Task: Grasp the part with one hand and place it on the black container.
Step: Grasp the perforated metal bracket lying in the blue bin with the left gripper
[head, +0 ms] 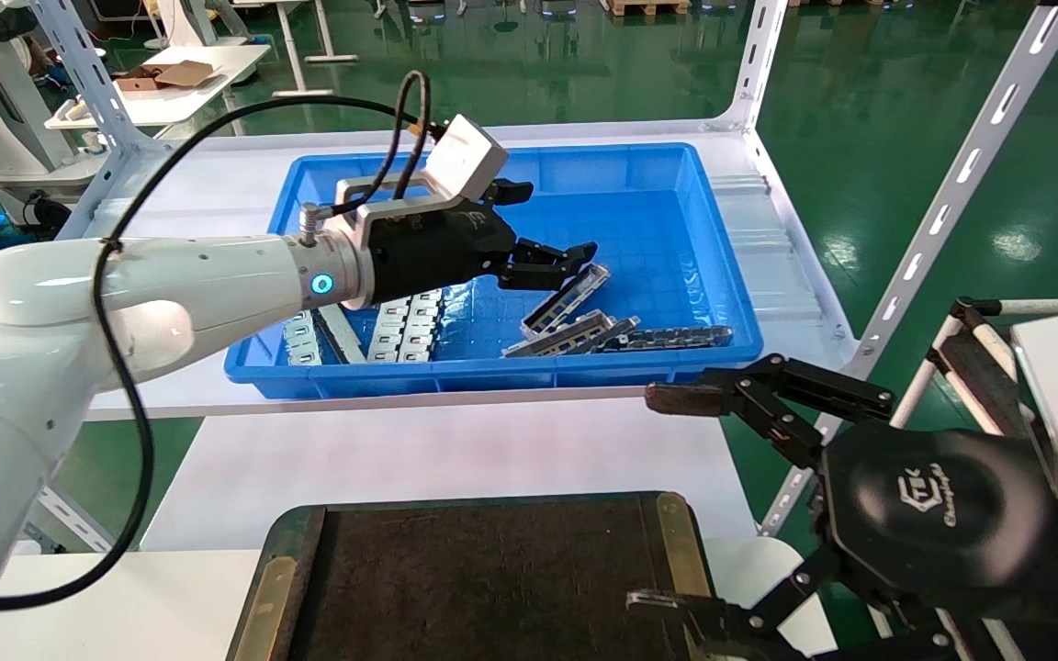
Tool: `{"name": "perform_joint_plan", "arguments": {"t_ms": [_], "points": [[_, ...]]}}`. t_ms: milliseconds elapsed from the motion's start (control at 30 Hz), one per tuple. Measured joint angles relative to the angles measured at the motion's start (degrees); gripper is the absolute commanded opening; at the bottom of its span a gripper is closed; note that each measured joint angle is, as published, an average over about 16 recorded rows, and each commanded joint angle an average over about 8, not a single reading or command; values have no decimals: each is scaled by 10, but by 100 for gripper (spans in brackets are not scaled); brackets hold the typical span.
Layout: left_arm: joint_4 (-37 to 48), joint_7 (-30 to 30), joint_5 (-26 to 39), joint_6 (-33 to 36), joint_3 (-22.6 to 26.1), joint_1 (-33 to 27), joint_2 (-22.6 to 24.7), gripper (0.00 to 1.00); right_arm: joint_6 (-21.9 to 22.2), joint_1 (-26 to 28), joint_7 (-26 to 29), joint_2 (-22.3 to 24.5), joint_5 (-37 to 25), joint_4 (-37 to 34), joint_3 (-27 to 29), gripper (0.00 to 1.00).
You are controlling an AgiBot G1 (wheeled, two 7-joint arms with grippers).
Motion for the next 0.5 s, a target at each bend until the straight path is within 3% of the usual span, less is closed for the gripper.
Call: {"name": "perform_joint_plan", "arguments": {"t_ms": [233, 500], "points": [[31, 3, -7, -37, 31, -4, 21, 100, 0, 0, 0, 0, 0, 0, 0, 100], [13, -34, -28, -79, 89, 10, 24, 100, 0, 0, 0, 0, 0, 0, 0, 100]]}}
